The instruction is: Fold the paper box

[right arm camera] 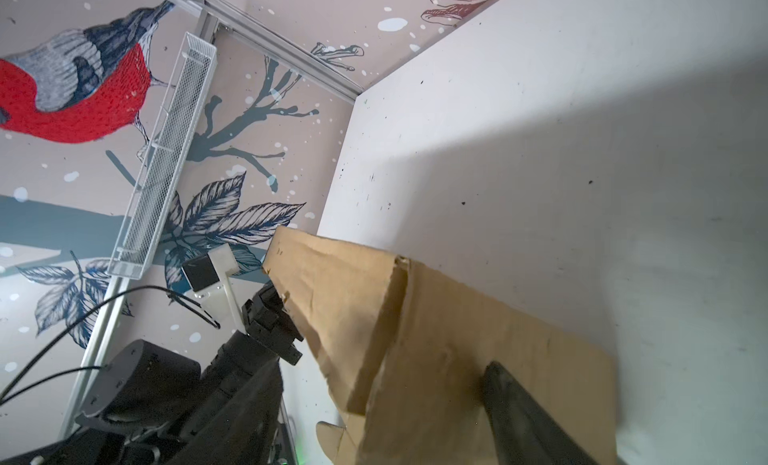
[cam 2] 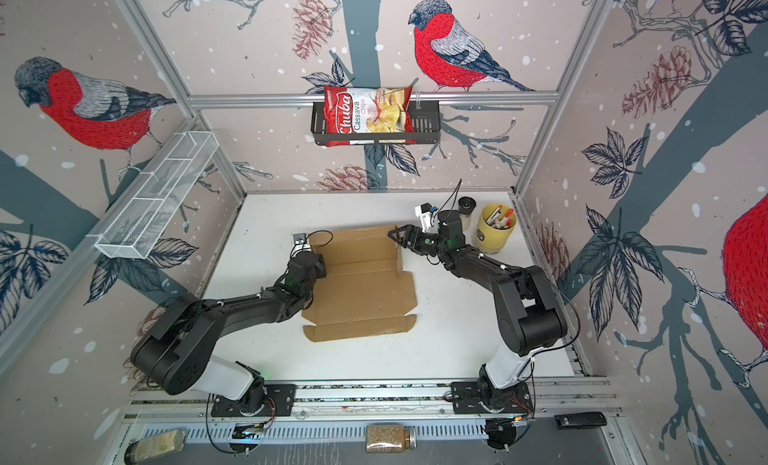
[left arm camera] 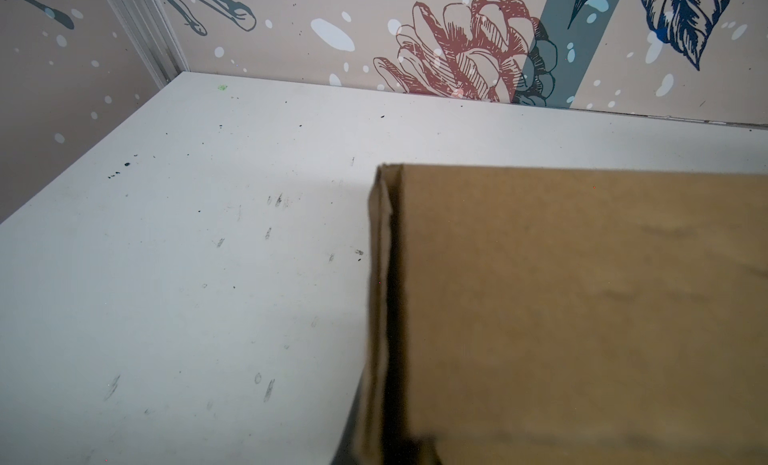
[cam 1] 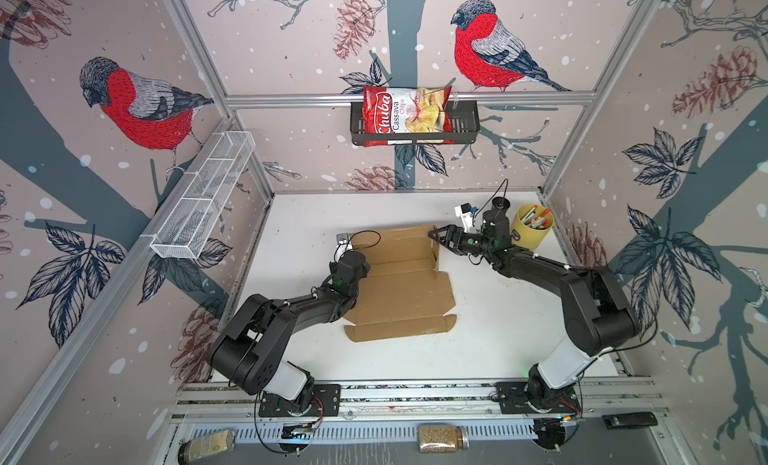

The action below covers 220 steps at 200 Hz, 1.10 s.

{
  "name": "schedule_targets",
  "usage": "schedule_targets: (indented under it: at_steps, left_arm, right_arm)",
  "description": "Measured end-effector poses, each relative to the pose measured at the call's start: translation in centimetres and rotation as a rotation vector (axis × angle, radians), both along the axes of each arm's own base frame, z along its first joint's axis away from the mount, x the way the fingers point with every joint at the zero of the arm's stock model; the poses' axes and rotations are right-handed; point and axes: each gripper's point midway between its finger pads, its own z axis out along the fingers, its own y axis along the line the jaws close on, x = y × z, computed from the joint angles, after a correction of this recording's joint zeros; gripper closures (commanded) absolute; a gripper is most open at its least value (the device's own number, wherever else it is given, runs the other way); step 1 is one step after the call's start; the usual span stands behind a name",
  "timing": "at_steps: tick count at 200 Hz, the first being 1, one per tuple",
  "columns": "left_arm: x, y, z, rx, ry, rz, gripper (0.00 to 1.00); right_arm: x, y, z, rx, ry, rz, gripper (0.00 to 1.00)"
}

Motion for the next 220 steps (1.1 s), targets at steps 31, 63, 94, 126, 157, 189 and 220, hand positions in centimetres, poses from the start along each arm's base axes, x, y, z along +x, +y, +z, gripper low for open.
schedule_targets:
  at_steps: [31, 63, 94, 126, 157, 189, 220]
  left_arm:
    - [0.0, 0.0, 0.0, 0.0, -0.001, 0.0, 1.0]
    - [0.0, 0.0, 0.0, 0.0, -0.001, 0.0, 1.0]
    - [0.0, 0.0, 0.0, -0.001, -0.005, 0.002, 1.0]
    - [-0.1, 0.1, 0.0, -0.002, -0.007, 0.002, 1.0]
    - [0.0, 0.0, 0.0, 0.0, -0.008, -0.002, 1.0]
    - [0.0, 0.0, 0.0, 0.0, -0.006, -0.002, 1.0]
    - [0.0, -0.1, 0.1, 0.002, -0.004, -0.002, 1.0]
  right_arm:
    - [0.3, 0.1, -0.6, 0.002, 0.033, -0.011, 0.45]
    - [-0.1, 0.3, -0.7, 0.011, 0.027, 0.001, 0.33]
    - [-1.2, 0.3, 0.0, 0.049, 0.016, 0.037, 0.24]
    - [-2.9, -0.1, 0.2, 0.068, -0.029, 0.089, 0.2]
    - [-4.3, -0.7, -0.6, 0.092, -0.068, 0.134, 0.2]
    - [-5.3, -0.8, -0.4, 0.119, -0.113, 0.17, 0.24]
    - [-5.5, -1.2, -0.5, 0.12, -0.135, 0.185, 0.3]
